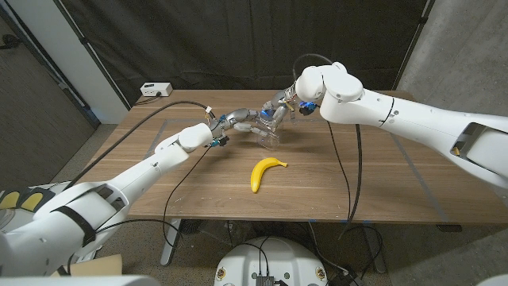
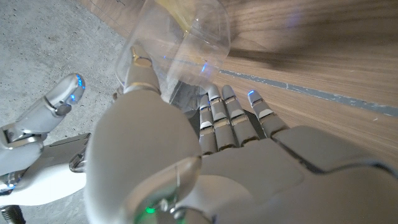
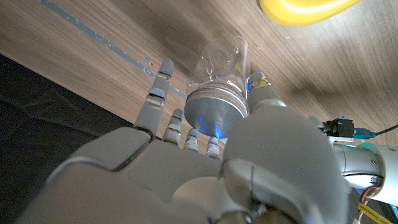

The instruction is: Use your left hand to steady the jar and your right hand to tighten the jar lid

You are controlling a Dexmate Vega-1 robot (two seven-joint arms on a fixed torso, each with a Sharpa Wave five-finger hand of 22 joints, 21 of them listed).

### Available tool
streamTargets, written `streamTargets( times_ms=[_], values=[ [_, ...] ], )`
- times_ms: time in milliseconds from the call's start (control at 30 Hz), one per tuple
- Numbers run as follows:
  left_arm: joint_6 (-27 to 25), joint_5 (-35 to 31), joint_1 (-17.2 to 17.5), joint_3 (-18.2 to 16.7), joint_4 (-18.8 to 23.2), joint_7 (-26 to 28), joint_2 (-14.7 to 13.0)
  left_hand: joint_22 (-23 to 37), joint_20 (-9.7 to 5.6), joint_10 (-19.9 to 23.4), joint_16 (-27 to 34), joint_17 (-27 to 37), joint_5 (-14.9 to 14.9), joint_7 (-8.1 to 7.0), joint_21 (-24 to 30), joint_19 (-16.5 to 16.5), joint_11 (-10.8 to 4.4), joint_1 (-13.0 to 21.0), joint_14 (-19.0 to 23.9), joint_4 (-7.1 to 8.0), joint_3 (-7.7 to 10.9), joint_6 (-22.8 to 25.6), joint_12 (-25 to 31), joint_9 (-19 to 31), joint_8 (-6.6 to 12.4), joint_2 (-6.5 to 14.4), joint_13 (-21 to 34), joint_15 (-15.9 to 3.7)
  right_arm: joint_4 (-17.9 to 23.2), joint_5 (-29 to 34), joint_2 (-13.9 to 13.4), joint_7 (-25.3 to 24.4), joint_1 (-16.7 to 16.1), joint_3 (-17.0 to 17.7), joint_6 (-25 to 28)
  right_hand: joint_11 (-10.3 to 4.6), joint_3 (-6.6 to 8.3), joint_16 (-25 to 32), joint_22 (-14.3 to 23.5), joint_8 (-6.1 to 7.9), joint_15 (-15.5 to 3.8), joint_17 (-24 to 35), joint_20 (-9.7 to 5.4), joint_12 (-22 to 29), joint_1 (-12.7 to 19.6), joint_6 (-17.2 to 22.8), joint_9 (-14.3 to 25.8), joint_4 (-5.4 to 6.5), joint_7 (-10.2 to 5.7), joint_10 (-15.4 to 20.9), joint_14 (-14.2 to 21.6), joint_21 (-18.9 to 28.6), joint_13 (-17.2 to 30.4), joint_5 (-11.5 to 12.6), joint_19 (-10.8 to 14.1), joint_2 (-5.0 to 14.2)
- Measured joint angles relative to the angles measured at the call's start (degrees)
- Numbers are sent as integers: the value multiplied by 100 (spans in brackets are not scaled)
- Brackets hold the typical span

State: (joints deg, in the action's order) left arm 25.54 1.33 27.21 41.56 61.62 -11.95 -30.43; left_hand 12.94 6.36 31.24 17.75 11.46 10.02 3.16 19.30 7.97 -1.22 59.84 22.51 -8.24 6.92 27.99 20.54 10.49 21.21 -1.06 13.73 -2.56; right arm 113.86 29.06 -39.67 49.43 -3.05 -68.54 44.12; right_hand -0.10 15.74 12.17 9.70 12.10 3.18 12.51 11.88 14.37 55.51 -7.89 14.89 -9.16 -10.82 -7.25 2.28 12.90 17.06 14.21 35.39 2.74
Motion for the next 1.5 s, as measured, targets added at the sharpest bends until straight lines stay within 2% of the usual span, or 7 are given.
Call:
streamTargets(
  times_ms=[333,633,767,933,1100,1300,1500],
  values=[
    [13,-12,-57,37,-98,-23,30,2,0,30,0,-4,17,0,0,0,29,0,0,0,0,0,-20,0,0,0,1,0,-177,402,196,-45,-127,122,-244,37,17,0,-1,-44,-31,16,-12,0,115,-133,0,17,-107,-98,31,-44,6,-2,95,116],
    [24,-62,-112,71,-176,-19,56,1,20,30,0,-28,17,0,21,-20,29,0,1,0,0,0,-25,0,0,0,-1,0,-392,924,434,387,3,8,-388,-167,56,83,5,88,-289,69,-108,154,369,259,1,8,-165,148,225,-77,39,-97,327,158],
    [26,-68,-132,83,-203,-16,74,1,20,30,-43,-28,17,0,21,-20,29,0,1,0,0,0,-25,0,0,0,-3,0,-523,1124,536,636,27,-19,-479,-209,29,179,5,208,-496,137,-345,314,444,562,10,32,-170,348,422,-93,73,-97,482,168],
    [27,-76,-141,96,-222,-17,83,1,41,30,-44,-28,16,0,21,-40,28,0,1,0,0,0,-26,0,0,0,16,0,-616,1276,613,749,6,6,-606,-277,-4,337,5,402,-524,253,-641,593,706,1126,17,-1,-165,791,804,-74,131,-97,779,193],
    [27,-87,-145,107,-223,-19,87,1,21,35,-44,-28,15,21,21,-60,23,0,1,19,-19,22,-46,1,8,0,33,0,-676,1380,658,748,-112,130,-719,-368,-136,632,5,628,-544,476,-1228,1055,1022,1972,16,19,-171,1571,1463,-6,190,-186,1244,249],
    [11,-88,-147,110,-212,-10,88,0,14,54,-44,-28,-3,15,21,-67,5,0,-20,23,-23,29,-72,1,17,0,33,-21,-699,1461,690,725,-229,251,-820,-260,-231,756,33,636,-541,635,-1664,1244,1185,2137,0,28,3,1819,1647,13,199,-215,1497,249],
    [-10,-88,-147,110,-205,16,95,0,14,60,-44,-27,17,23,21,-67,-2,0,-20,23,-23,38,-87,1,29,0,30,-20,-711,1459,708,641,-431,448,-846,-63,-358,842,40,604,-481,698,-1867,1317,1194,2235,0,71,216,1927,1779,59,209,-236,1679,240]
  ],
)
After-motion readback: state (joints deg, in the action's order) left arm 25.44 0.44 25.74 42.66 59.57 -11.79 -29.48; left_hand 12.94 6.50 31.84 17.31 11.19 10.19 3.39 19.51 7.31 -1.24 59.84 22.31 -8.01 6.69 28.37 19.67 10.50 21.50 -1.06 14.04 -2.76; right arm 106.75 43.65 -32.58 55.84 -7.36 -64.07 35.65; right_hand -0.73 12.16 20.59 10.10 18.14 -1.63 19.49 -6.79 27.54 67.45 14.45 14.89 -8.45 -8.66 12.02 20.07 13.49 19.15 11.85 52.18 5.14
